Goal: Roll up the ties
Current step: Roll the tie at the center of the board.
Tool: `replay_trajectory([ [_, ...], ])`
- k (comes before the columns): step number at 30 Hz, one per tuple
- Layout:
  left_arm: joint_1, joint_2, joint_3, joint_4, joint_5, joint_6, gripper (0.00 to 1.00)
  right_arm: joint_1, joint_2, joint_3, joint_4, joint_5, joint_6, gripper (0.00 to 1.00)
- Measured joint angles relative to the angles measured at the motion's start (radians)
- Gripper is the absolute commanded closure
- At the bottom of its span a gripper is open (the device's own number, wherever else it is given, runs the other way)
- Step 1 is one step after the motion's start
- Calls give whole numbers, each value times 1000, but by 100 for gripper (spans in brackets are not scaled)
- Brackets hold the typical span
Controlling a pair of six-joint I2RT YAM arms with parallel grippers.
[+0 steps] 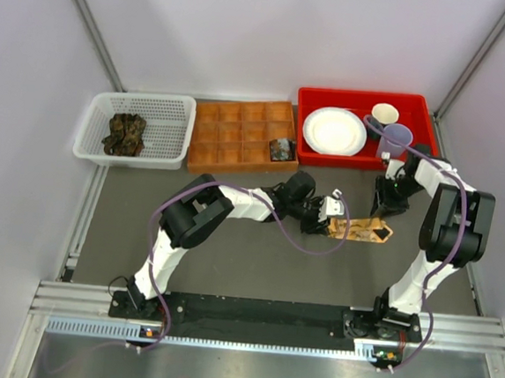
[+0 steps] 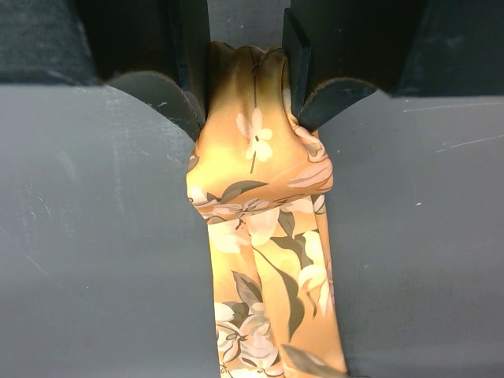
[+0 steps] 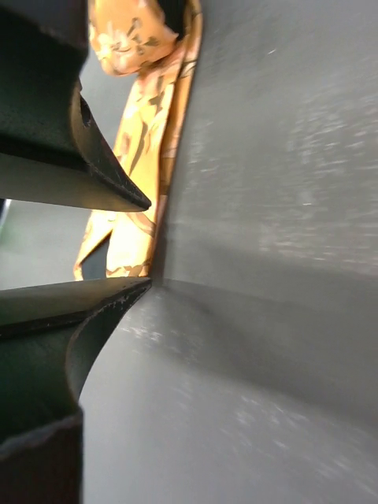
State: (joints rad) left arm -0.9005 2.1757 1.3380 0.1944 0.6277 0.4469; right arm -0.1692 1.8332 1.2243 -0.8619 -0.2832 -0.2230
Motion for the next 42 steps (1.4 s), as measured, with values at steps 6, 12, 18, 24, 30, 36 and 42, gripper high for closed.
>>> replay_trajectory([
  [6, 1, -1, -6, 10, 1, 0, 100, -4, -2, -6, 45, -15, 6, 57],
  [12, 1, -1, -6, 11, 2, 0, 100, -4, -1, -18, 44, -1, -2, 65],
  [18, 2, -1, -6, 11, 2, 0, 100, -4, -2, -35, 43, 14, -20, 100],
  [24, 2, -2, -10, 16, 2, 0, 100, -5, -26, -39, 18, 16, -23, 100],
  [30, 2, -10, -26, 28, -3, 0, 100, -5, -154, -39, -51, 28, -32, 100],
  [36, 2, -11, -30, 34, -5, -5, 100, -4, -208, -55, -76, 43, -31, 100],
  [42, 2, -11, -30, 34, -4, -7, 100, -4, -171, -74, -66, 46, -29, 100],
])
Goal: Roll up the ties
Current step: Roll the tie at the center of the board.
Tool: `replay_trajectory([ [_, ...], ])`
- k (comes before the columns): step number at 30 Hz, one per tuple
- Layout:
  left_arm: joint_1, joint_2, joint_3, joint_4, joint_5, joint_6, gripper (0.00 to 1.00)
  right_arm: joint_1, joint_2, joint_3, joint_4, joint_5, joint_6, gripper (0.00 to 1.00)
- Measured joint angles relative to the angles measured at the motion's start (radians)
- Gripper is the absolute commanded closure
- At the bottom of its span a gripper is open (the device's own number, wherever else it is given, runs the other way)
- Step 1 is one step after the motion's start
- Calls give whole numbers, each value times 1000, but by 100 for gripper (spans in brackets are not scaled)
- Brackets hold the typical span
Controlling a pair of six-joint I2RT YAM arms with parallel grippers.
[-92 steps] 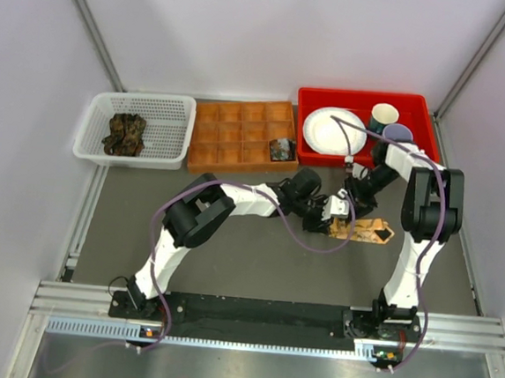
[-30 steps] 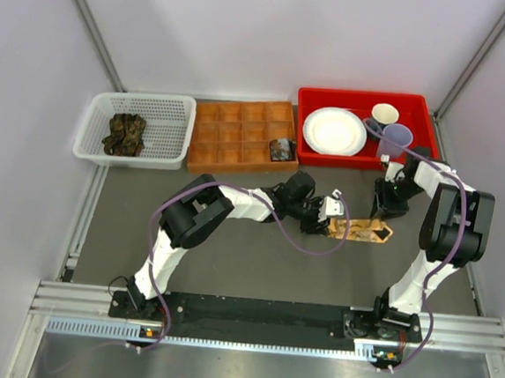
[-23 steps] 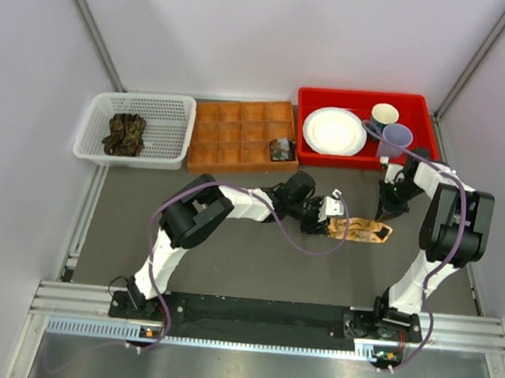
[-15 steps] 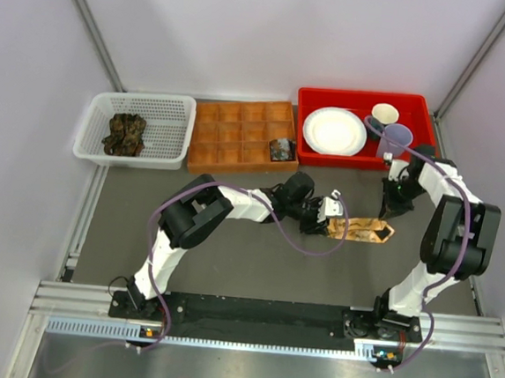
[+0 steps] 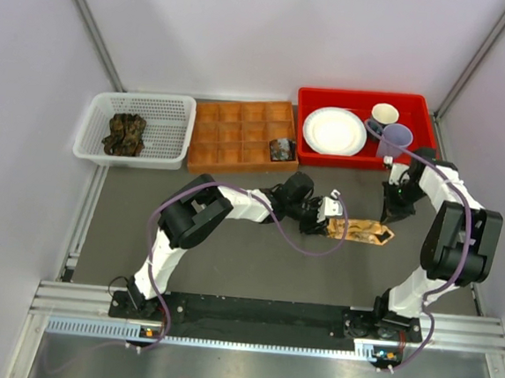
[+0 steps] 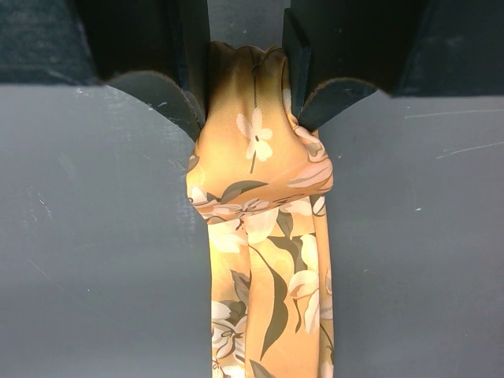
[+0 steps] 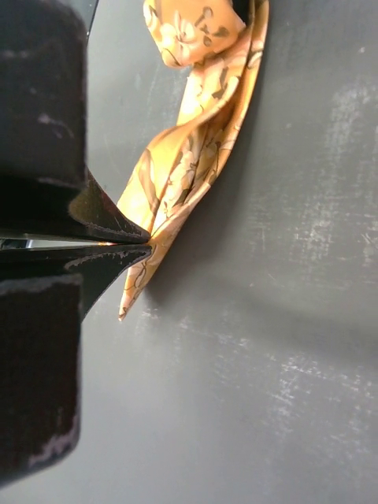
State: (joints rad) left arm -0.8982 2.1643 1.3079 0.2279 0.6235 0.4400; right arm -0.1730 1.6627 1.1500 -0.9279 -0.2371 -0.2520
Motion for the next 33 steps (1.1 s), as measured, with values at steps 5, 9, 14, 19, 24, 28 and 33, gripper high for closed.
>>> replay_trajectory([
  [5, 0, 0, 0, 0, 0, 0, 100, 2, 40, -11, 7, 8, -3, 74],
  [9, 0, 0, -1, 2, 0, -1, 100, 3, 55, -24, 4, 33, -11, 76],
  [14, 0, 0, -1, 2, 0, -2, 100, 3, 60, -24, 3, 34, -30, 81],
  [19, 1, -3, -8, 8, -1, -5, 100, 14, 114, -30, 17, 43, -45, 89],
  [24, 11, -26, -40, 14, 0, -35, 100, 29, 130, -35, 23, 67, -45, 84],
  [28, 20, -62, -95, 34, 3, -54, 100, 48, 130, -33, 22, 92, -46, 83],
  [33, 18, -76, -90, -15, -1, -32, 100, 98, 132, -29, 18, 154, -63, 78],
])
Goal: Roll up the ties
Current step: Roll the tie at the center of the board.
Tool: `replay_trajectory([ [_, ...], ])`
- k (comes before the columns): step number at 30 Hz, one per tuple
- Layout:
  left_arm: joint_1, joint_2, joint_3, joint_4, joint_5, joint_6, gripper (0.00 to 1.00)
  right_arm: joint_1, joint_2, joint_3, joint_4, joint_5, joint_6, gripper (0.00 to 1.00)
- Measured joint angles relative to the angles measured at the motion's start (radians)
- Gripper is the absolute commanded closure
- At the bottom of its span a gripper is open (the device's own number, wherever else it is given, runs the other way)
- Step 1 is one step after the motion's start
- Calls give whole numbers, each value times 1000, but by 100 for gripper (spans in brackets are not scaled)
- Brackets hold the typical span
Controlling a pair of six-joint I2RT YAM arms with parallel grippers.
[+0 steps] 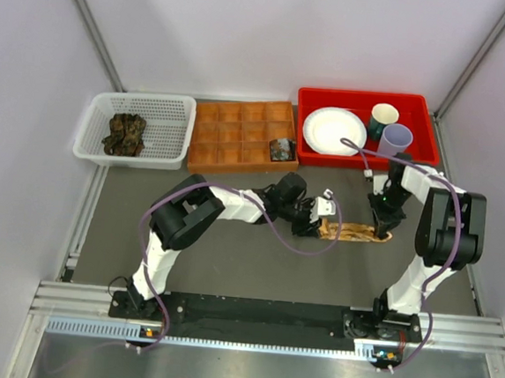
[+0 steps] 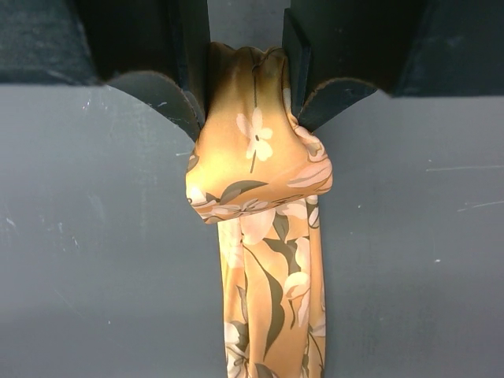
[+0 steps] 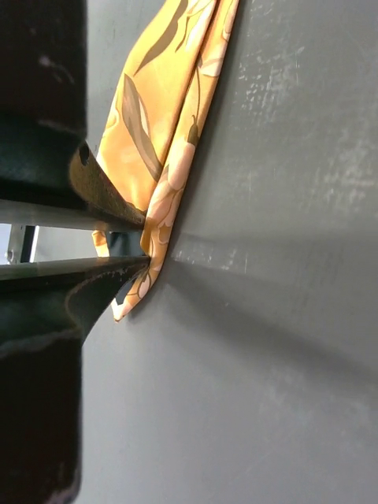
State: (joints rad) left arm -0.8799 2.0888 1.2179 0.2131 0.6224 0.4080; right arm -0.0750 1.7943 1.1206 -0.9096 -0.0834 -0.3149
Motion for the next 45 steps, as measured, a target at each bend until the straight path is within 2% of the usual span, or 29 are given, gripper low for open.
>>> replay_trajectory([
  [6, -5, 8, 63, -126, -11, 56, 100, 16, 2, 8, -11, -1, -3, 66],
  [9, -6, 9, 73, -157, -15, 82, 100, 8, 11, 35, -28, -31, 3, 66],
  [11, -6, 8, 74, -165, -16, 98, 100, -11, 12, 74, -41, -56, 10, 60],
  [16, -8, 8, 75, -175, -18, 135, 100, -61, -76, 188, -77, -133, 28, 60],
  [18, -9, 8, 75, -178, -18, 146, 100, -72, -149, 233, -89, -174, 32, 43],
  [20, -10, 8, 75, -179, -18, 154, 100, -80, -233, 277, -88, -214, 63, 16],
  [21, -10, 8, 75, -180, -18, 158, 100, -82, -268, 290, -78, -227, 86, 13],
  [23, -10, 8, 75, -181, -18, 164, 100, -86, -364, 307, -39, -311, 147, 16],
  [26, -10, 8, 77, -184, -18, 168, 100, -86, -377, 318, -40, -433, 182, 7],
  [29, -11, 8, 79, -188, -18, 172, 100, -84, -304, 284, -32, -631, 212, 15],
  [31, -11, 8, 79, -188, -18, 172, 100, -83, -269, 169, 15, -711, 240, 22],
  [35, -11, 10, 79, -188, -17, 171, 100, -42, -252, -64, 54, -785, 298, 35],
  [38, -10, 11, 81, -189, -13, 170, 100, 5, -251, -151, 127, -813, 336, 45],
  [45, -10, 17, 96, -209, -10, 167, 100, 80, -218, -226, 255, -822, 367, 46],
])
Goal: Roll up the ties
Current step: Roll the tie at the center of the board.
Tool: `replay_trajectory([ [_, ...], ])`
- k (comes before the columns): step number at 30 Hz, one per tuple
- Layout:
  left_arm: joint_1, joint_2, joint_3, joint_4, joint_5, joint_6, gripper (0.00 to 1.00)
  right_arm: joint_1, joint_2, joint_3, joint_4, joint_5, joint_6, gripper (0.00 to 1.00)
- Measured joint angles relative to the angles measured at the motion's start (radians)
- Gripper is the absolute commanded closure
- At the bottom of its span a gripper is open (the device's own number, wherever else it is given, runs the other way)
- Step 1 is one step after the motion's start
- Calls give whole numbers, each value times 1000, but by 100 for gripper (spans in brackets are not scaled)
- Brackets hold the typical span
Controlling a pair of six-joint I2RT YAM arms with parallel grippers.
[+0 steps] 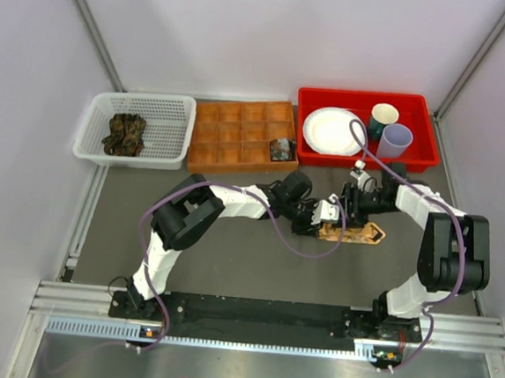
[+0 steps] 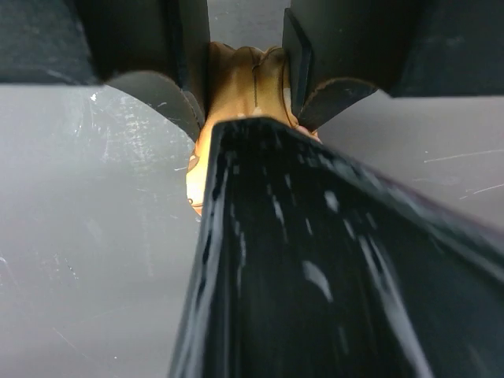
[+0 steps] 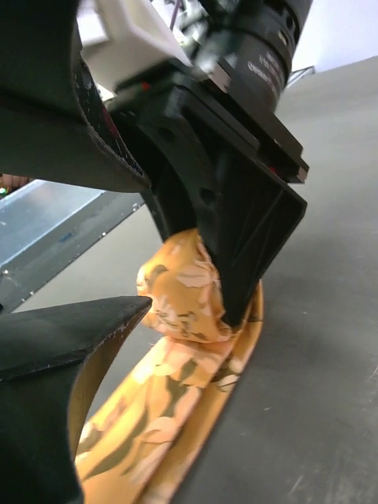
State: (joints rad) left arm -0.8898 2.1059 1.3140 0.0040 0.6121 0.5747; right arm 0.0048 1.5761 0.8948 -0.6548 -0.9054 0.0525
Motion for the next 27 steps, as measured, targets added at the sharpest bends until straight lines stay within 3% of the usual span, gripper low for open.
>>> replay_trajectory([
  [12, 0, 5, 11, -14, 1, -3, 100, 51, 116, 0, 76, 31, -7, 53],
  [16, 1, 6, 14, -18, 2, -3, 100, 68, 125, 0, 75, 30, -15, 74],
  [18, 1, 6, 14, -18, 3, -3, 100, 67, 125, 2, 70, 30, -16, 77],
  [19, 1, 6, 14, -18, 3, -3, 100, 67, 125, 3, 66, 34, -17, 90],
  [21, 1, 6, 14, -18, 4, -3, 100, 67, 127, 9, 56, 38, -22, 100],
  [27, 3, 3, 3, -6, 8, -5, 65, 66, 168, 55, -6, 55, -33, 100],
])
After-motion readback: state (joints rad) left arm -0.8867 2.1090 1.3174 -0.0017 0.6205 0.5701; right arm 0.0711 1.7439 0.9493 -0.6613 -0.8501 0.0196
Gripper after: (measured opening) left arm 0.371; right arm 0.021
